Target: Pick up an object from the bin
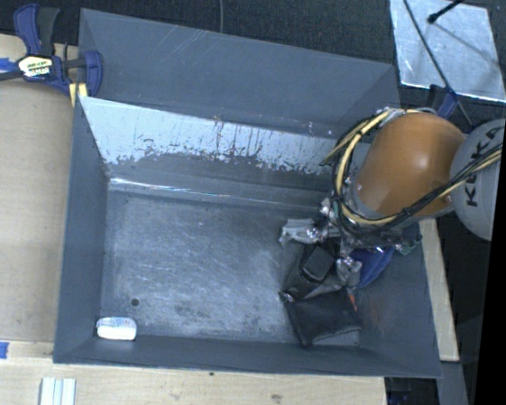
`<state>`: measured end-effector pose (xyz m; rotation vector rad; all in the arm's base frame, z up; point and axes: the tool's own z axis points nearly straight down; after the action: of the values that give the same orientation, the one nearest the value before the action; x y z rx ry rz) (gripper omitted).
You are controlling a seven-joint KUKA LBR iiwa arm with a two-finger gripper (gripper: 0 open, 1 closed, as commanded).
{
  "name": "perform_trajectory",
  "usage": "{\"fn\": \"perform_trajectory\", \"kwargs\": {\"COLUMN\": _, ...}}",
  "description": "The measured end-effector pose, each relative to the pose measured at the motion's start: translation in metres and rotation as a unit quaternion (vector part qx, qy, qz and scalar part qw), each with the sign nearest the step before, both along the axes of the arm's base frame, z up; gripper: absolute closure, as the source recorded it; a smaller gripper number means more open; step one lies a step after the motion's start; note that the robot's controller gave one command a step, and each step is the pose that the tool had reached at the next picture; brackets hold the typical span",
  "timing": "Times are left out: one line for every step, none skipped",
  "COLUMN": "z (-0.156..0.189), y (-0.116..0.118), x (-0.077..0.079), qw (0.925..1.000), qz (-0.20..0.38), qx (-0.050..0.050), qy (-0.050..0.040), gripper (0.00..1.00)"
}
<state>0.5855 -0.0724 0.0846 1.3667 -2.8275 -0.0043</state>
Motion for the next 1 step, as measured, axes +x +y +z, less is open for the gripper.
{"fn": "perform_trajectory", "kwargs": {"z": 0.0006, "y": -0.0001, "x": 0.0001, "qw": 1.0, "qz": -0.002, "qx": 0.0, "qy": 0.0, "gripper": 1.0}}
